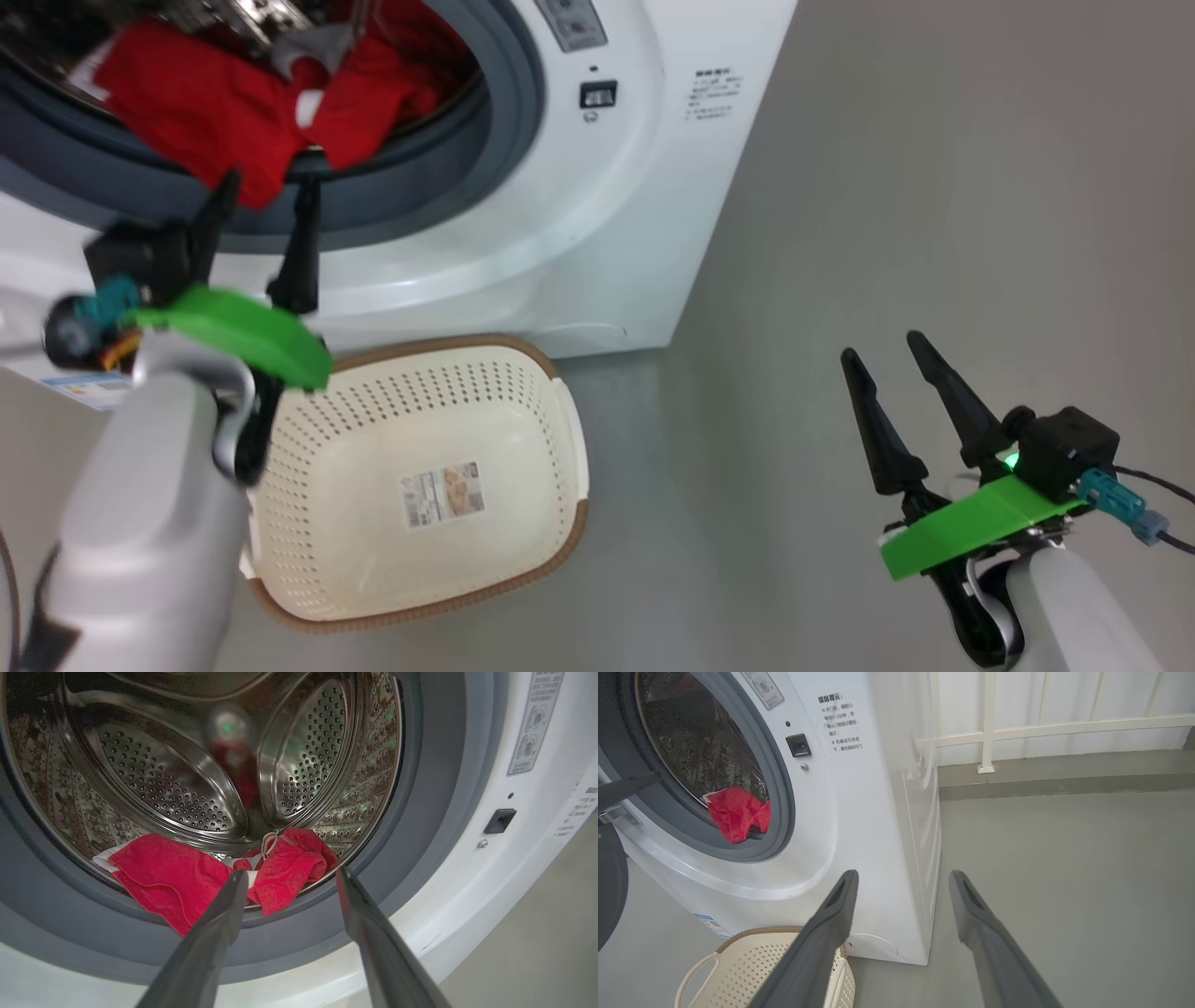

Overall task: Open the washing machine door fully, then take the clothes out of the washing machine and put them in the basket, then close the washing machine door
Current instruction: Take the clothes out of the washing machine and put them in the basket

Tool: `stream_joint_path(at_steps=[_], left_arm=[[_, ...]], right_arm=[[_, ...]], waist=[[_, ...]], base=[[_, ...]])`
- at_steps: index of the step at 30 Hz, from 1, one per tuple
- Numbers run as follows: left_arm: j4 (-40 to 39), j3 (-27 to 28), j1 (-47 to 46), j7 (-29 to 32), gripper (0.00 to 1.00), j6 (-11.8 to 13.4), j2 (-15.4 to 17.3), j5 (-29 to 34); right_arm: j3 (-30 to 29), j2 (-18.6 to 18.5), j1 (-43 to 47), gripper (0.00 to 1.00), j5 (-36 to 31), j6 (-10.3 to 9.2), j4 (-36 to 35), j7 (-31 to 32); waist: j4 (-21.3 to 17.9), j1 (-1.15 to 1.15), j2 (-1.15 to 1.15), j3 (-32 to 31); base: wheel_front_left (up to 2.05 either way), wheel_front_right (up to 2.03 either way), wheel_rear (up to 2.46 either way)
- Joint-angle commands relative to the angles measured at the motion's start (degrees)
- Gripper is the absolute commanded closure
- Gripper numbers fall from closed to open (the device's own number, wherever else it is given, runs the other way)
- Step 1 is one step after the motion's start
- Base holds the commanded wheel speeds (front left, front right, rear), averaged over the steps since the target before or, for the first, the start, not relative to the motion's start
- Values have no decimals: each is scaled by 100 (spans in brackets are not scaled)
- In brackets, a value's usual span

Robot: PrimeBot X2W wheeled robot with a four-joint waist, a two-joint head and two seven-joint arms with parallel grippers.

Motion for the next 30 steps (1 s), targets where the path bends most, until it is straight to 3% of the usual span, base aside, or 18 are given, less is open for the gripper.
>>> stream_joint_path(at_steps=[1,15,30], left_arm=[[113,70,-402,49,0,-16,245,-78],[2263,-641,-2392,590,0,-16,501,-56],[3211,-1064,-3308,632,0,-16,1024,-95]], right_arm=[[119,32,-135,0,-54,9,-149,-69],[238,371,-547,0,-116,9,-220,-69],[503,633,-891,0,-64,9,-236,-69]], waist=[[-207,0,0,272],[-737,0,0,1030],[-1238,0,0,1512]], base=[[0,0,0],[0,0,0],[0,0,0]])
